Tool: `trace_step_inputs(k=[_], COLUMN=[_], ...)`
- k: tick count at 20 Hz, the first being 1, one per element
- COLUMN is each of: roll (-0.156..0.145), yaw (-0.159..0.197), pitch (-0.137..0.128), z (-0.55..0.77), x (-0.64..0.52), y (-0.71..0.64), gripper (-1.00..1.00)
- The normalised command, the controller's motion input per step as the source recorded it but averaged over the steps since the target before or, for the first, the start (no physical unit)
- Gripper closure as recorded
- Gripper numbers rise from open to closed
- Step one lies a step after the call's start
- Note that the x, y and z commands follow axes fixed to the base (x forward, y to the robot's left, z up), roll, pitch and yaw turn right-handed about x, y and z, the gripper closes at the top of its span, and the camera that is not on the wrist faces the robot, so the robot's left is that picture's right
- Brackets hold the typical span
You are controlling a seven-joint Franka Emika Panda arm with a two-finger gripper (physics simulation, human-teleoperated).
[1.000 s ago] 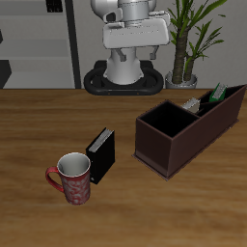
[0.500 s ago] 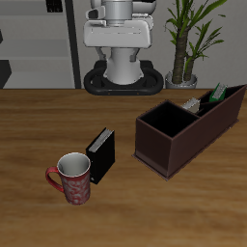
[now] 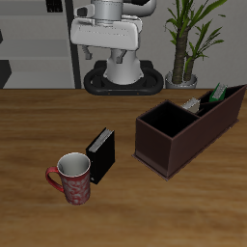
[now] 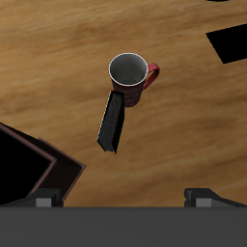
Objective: Place the yellow book into the left desk caddy's front compartment and place the green book into the left desk caddy's left compartment and place the black book into the left desk caddy's back compartment
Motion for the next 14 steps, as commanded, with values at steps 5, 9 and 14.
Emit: trace_step_inputs(k=[5,9,14], roll=[-0.070,-0.074,-0.051], yaw=[0.026,0.042,0.026], pitch=[-0.004,0.009,0.052], z=[0.07,-0.09,-0.15], x=[0.21,0.33,0.39], y=[-0.02,0.13,0.08], gripper=[-1.00,-1.00,-1.00])
